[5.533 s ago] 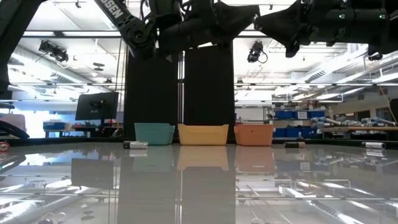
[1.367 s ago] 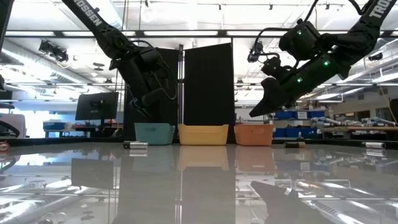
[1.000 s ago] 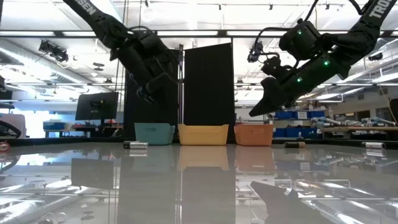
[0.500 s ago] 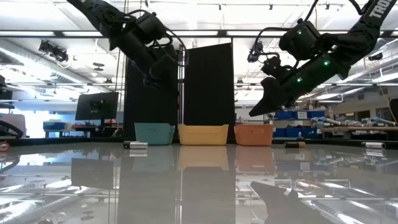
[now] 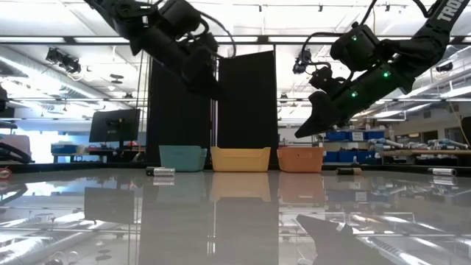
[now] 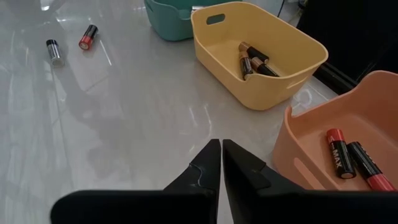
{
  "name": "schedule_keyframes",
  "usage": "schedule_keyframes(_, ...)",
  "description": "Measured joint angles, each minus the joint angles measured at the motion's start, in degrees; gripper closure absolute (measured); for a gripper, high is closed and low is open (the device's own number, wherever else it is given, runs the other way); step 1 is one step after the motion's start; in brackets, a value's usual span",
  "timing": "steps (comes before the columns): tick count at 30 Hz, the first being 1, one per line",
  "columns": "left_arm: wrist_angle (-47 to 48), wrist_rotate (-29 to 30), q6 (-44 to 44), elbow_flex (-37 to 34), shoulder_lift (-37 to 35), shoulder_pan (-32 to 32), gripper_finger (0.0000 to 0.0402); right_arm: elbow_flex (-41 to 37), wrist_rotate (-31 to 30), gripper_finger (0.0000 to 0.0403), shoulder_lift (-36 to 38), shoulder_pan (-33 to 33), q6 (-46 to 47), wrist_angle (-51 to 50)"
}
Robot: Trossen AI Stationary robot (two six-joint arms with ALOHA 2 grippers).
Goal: Sort batteries
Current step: Put the brown battery into the yellow bin
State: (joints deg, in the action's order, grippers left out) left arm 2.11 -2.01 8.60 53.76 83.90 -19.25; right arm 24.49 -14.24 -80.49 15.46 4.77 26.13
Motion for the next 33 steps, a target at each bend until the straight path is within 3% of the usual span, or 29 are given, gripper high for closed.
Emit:
schedule_keyframes(8,-32.65,-4.70,-1.79,-15.56,0.04,8.94,0.0323,0.00,0.00,0.0379,0.00,0.00,-0.01,0.00)
schedule_keyframes(10,-36.88,-4.67,-1.79,-18.42,0.04,10.68,0.0340,0.00,0.00,0.0379,0.00,0.00,0.00,0.00)
schedule_keyframes(17,-30.21,-3.55,-3.20,-20.30,0.04,14.25,0.0393,0.00,0.00,0.0376,0.00,-0.01,-0.01,4.46)
schedule_keyframes(25,-31.40,-2.50,-3.26,-20.26,0.07,16.83,0.0389,0.00,0.04,0.0376,0.00,-0.02,0.25,17.54)
schedule_keyframes(30,-31.96,-1.99,-3.26,-20.24,0.07,17.49,0.0390,0.01,5.20,0.0376,0.02,-0.02,0.82,22.86)
schedule_keyframes(33,-31.85,-1.13,-3.26,-20.24,0.07,17.56,0.0390,0.15,9.23,0.0392,0.89,-1.09,1.12,20.03)
